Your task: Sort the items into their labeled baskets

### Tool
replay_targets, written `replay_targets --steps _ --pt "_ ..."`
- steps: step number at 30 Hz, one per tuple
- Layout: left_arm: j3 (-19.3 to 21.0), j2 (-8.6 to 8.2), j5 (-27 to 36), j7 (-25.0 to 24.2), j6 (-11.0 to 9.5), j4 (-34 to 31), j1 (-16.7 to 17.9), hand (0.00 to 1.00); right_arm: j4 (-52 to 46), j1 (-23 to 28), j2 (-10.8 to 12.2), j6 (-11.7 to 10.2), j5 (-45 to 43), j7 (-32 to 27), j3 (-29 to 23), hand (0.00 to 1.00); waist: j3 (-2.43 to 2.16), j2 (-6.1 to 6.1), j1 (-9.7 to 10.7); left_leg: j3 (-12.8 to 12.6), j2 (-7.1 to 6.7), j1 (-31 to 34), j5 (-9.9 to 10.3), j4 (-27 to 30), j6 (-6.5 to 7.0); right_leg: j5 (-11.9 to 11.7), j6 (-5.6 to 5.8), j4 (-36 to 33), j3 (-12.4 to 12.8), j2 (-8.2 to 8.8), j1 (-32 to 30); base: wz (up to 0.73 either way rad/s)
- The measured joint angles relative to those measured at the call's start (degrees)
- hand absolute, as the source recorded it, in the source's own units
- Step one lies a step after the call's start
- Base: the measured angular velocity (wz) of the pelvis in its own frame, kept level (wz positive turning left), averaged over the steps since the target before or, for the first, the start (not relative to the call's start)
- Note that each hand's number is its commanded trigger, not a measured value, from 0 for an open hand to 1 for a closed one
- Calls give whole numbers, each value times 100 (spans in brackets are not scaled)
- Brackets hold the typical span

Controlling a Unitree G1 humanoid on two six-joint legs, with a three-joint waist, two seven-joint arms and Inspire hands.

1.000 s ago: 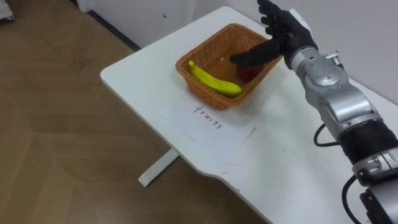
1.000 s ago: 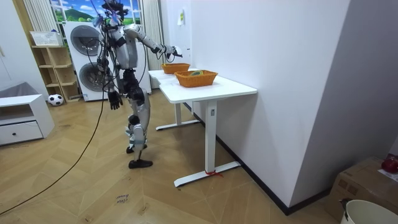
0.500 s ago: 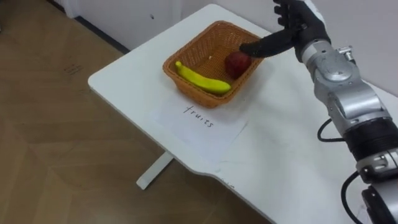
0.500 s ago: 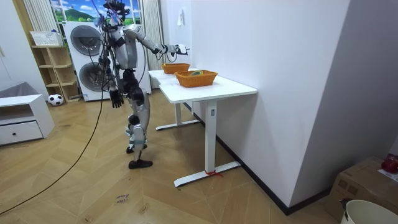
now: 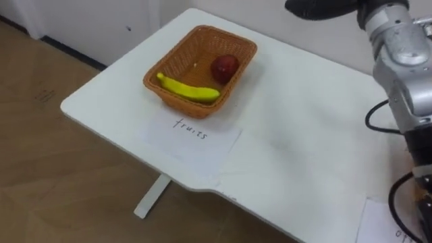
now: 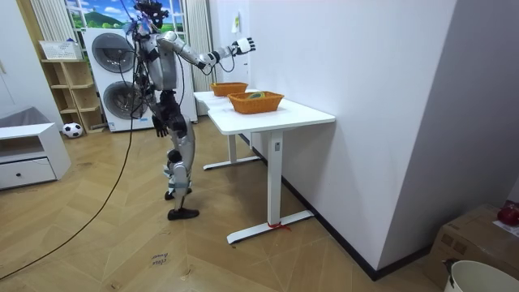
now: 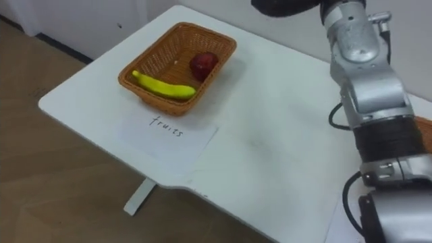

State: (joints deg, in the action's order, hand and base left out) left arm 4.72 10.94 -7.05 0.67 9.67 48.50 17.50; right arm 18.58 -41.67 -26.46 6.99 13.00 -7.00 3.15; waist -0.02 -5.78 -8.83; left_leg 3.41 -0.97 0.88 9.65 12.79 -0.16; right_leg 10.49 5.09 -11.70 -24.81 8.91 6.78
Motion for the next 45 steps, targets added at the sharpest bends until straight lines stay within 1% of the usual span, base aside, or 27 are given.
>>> replay_targets --steps 2,5,7,9,10,11,13,14,16,17,18,19,21,23,25,27,29,31,32,33,34,36,37,39,42,43,45 --pt "4 2 0 -10 -32 0 7 0 -40 0 -63 0 52 -129 -224 0 0 0 143 -75 16 -47 1 -31 0 0 0 0 39 -1 -2 -24" --pt "3 2 -18 -20 -92 -2 14 0 -217 0 -344 -1 278 -327 -481 0 -2 8 366 -185 34 -64 1 -78 1 -1 -1 5 96 -8 -55 -20" --pt "4 3 -15 -18 -138 -3 19 0 -308 1 -579 -4 538 -426 -592 0 -7 17 502 -302 57 -139 1 -146 1 -1 -1 5 232 -21 -72 -25" --pt "3 16 -8 -18 -138 -5 21 0 -387 3 -622 -5 723 -559 -726 0 -7 15 587 -416 79 -211 1 -198 1 -3 -4 5 337 -36 -82 -31" --pt "6 28 5 -19 -138 -11 14 0 -416 9 -641 -4 775 -633 -806 0 -14 8 704 -484 95 -234 2 -204 -1 -5 -8 4 382 -44 -91 -25" --pt "29 30 6 -23 -138 -19 9 0 -450 34 -641 -3 823 -643 -892 0 -15 5 735 -513 104 -237 3 -208 -3 -9 -13 5 415 -54 -98 -17" --pt "189 21 -4 -30 -146 -51 -10 0 -593 147 -648 -3 918 -714 -1203 0 -19 -14 841 -554 126 -245 5 -241 -5 -14 -21 7 489 -78 -133 -14" --pt "239 28 0 -16 -148 -52 -12 0 -595 160 -669 -3 929 -768 -1355 0 -22 -13 881 -607 141 -256 6 -259 -7 -16 -24 7 604 -96 -170 -23" --pt "239 42 36 23 -162 -110 17 0 -595 207 -742 -3 1256 -1020 -1599 0 -24 -15 1019 -673 151 -265 7 -275 -9 -20 -31 13 719 -110 -199 -19" --pt "236 42 63 41 -172 -127 34 0 -594 228 -749 -3 1337 -1093 -1642 0 -24 -15 1057 -685 151 -272 7 -274 -9 -20 -31 13 755 -112 -199 -10" --pt "233 40 70 52 -219 -124 55 0 -585 263 -753 -3 1432 -1203 -1746 0 -23 -25 1161 -738 154 -293 7 -279 -9 -20 -31 13 767 -111 -203 -20" --pt "233 39 64 66 -273 -120 81 0 -585 302 -762 -3 1501 -1291 -1870 0 -25 -28 1193 -809 162 -330 7 -314 -9 -20 -32 13 804 -113 -216 -25" --pt "245 39 41 114 -287 -117 100 0 -584 323 -783 -4 1607 -1436 -2053 0 -31 -32 1238 -912 177 -362 7 -340 -10 -27 -42 9 906 -126 -257 -31" --pt "309 43 17 152 -296 -120 93 0 -594 420 -886 -7 1598 -1610 -2164 0 -35 -53 1341 -966 193 -357 8 -342 -11 -43 -68 9 909 -134 -290 -19" --pt "353 76 20 262 -304 -118 99 0 -628 738 -984 -9 1607 -1877 -2359 0 -69 -101 1442 -1017 232 -384 23 -344 -35 -58 -90 16 921 -170 -286 -9" --pt "355 95 24 322 -305 -75 105 0 -633 956 -1001 -9 1607 -1989 -2508 0 -82 -123 1509 -1090 268 -411 32 -348 -50 -68 -108 20 927 -201 -284 -17" --pt "349 78 72 347 -305 -57 116 0 -639 1161 -1003 -9 1612 -2092 -2635 0 -80 -120 1542 -1151 297 -454 39 -366 -63 -79 -125 19 925 -225 -278 -18" --pt "336 76 82 379 -308 -57 124 0 -647 1434 -1004 -16 1620 -2222 -2770 0 -71 -107 1677 -1206 341 -478 50 -373 -81 -96 -153 20 926 -260 -280 -12" --pt "338 78 81 384 -319 -58 122 0 -679 1537 -1004 -19 1620 -2241 -2830 0 -69 -108 1702 -1222 351 -492 52 -376 -84 -101 -160 23 933 -269 -280 -16" --pt "339 78 69 413 -360 -57 126 0 -835 1850 -1003 -26 1625 -2299 -2980 0 -64 -101 1681 -1275 371 -540 51 -415 -91 -107 -170 25 990 -297 -276 -23" --pt "340 79 65 449 -380 -56 142 0 -1031 2182 -1002 -85 1636 -2422 -3089 0 -54 -91 1670 -1307 384 -563 58 -440 -108 -107 -170 23 1048 -318 -280 -23" --pt "342 80 62 540 -382 -47 135 0 -1267 2607 -1000 -172 1647 -2647 -3199 0 -45 -83 1672 -1390 409 -574 64 -455 -120 -112 -179 19 1062 -336 -307 -24" --pt "345 95 68 578 -386 -2 167 0 -1284 2810 -999 -267 1666 -2774 -3244 0 -26 -71 1702 -1433 426 -610 73 -459 -135 -124 -197 24 1068 -351 -303 -22" --pt "343 104 89 660 -391 9 176 0 -1284 3215 -986 -364 1918 -2944 -3415 0 -14 -97 1770 -1444 438 -644 77 -501 -141 -124 -198 38 1071 -366 -283 -10" --pt "339 93 194 648 -391 9 217 0 -1209 3495 -924 -400 2286 -3257 -3764 0 2 -111 1845 -1564 447 -651 82 -531 -148 -126 -201 39 1213 -390 -356 -18" --pt "348 100 191 649 -391 9 214 0 -1035 3548 -925 -525 2406 -3357 -3886 0 -2 -92 1867 -1592 452 -648 84 -534 -151 -136 -217 40 1222 -397 -385 -19" --pt "370 110 183 650 -391 2 199 0 -693 3649 -918 -609 2554 -3477 -4058 0 6 -116 1956 -1592 455 -640 87 -536 -155 -136 -218 51 1207 -398 -386 -4"
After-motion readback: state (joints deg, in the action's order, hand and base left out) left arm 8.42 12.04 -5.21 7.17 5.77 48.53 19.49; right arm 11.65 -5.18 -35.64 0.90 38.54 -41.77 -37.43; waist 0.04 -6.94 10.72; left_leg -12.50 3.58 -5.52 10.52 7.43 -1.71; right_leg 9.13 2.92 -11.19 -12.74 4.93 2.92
